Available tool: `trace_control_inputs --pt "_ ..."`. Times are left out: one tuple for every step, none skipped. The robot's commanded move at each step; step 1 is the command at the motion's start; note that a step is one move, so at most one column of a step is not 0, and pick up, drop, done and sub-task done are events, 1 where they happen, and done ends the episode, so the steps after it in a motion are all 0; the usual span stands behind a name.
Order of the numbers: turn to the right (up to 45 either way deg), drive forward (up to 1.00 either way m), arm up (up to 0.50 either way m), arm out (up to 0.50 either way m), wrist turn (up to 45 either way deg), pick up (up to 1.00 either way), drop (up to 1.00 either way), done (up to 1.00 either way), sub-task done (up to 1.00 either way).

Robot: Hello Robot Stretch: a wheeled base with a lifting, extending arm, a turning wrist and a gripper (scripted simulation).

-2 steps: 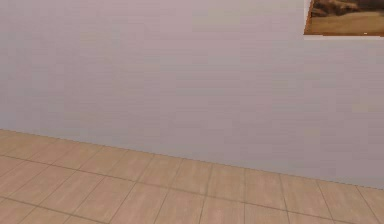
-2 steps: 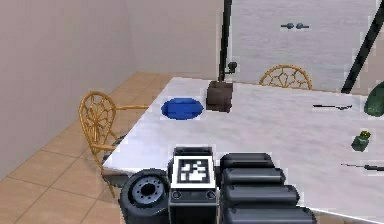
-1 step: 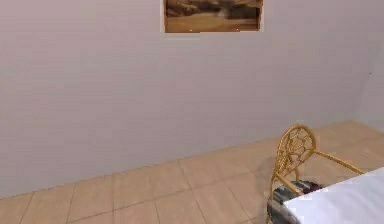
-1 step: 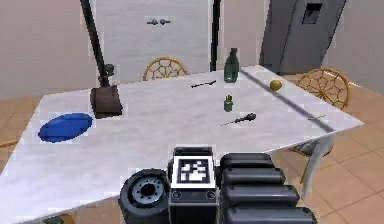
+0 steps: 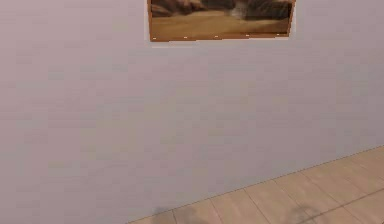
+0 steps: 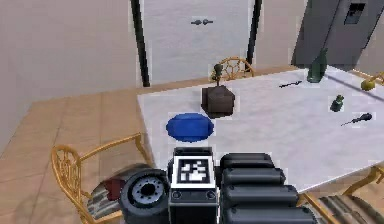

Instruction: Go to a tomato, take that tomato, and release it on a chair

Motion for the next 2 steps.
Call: trace_control_inputs --pt "15.0 0.0 0.0 0.0 0.0 0.0 0.0 0.0 0.0" --pt "0.0 0.7 0.0 0.0 0.0 0.0 0.0 0.0 0.0"
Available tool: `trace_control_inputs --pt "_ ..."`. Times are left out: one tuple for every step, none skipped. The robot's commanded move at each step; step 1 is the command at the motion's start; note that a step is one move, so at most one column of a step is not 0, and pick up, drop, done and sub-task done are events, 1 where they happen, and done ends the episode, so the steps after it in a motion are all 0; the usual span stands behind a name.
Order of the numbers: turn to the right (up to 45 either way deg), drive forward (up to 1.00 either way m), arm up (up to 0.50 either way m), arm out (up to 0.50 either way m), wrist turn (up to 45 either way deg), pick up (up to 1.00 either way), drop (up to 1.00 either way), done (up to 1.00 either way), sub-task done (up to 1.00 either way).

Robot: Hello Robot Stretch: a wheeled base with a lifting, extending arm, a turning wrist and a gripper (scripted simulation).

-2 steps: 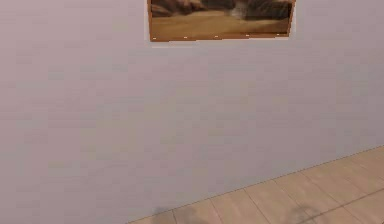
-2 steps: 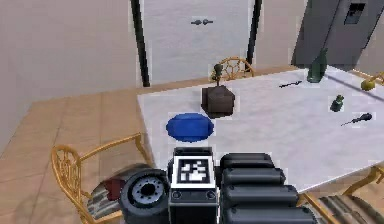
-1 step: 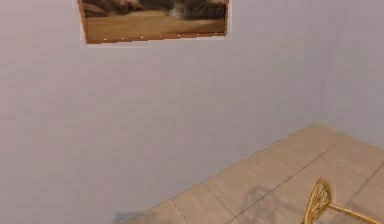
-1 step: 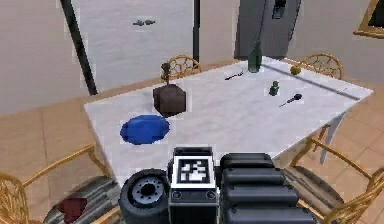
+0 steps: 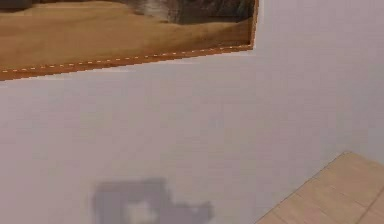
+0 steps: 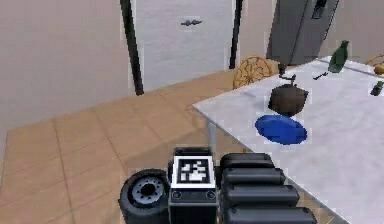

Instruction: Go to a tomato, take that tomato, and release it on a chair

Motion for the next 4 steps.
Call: trace_control_inputs --pt "45.0 0.0 0.0 0.0 0.0 0.0 0.0 0.0 0.0" --pt "6.0 0.0 0.0 0.0 0.0 0.0 0.0 0.0 0.0" --pt "0.0 0.4 0.0 0.0 0.0 0.0 0.0 0.0 0.0" --pt "-45.0 0.0 0.0 0.0 0.0 0.0 0.0 0.0 0.0"
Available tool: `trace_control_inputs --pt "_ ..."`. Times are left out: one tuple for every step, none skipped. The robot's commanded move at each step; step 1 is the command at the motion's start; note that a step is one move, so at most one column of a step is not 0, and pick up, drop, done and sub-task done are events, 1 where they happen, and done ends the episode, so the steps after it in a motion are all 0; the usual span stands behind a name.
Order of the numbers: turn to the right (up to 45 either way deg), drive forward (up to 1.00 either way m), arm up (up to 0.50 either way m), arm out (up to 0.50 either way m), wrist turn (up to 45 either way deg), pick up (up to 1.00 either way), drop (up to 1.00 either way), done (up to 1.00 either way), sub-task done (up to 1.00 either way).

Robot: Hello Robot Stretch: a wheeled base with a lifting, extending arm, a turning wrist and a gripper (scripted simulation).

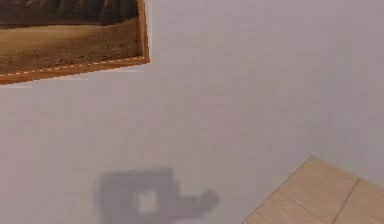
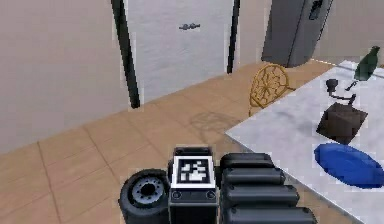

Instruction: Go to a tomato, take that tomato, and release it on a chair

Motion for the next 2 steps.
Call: trace_control_inputs --pt "-42.0 0.0 0.0 0.0 0.0 0.0 0.0 0.0 0.0" --pt "45.0 0.0 0.0 0.0 0.0 0.0 0.0 0.0 0.0"
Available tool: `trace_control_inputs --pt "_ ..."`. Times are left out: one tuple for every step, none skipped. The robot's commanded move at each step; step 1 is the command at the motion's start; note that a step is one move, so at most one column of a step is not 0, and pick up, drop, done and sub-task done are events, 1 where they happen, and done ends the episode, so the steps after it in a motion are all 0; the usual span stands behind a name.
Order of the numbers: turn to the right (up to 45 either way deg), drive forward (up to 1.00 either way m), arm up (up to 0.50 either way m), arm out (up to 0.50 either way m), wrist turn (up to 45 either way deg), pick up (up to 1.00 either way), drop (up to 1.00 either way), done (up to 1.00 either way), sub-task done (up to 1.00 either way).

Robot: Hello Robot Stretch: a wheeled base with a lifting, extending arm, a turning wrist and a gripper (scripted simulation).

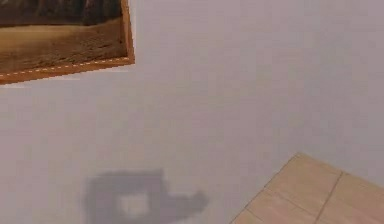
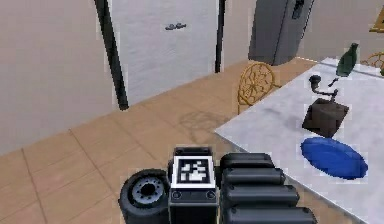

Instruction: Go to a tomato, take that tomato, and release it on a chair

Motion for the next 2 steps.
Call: trace_control_inputs --pt "33.0 0.0 0.0 0.0 0.0 0.0 0.0 0.0 0.0" --pt "0.0 0.0 0.0 0.22 0.0 0.0 0.0 0.0 0.0"
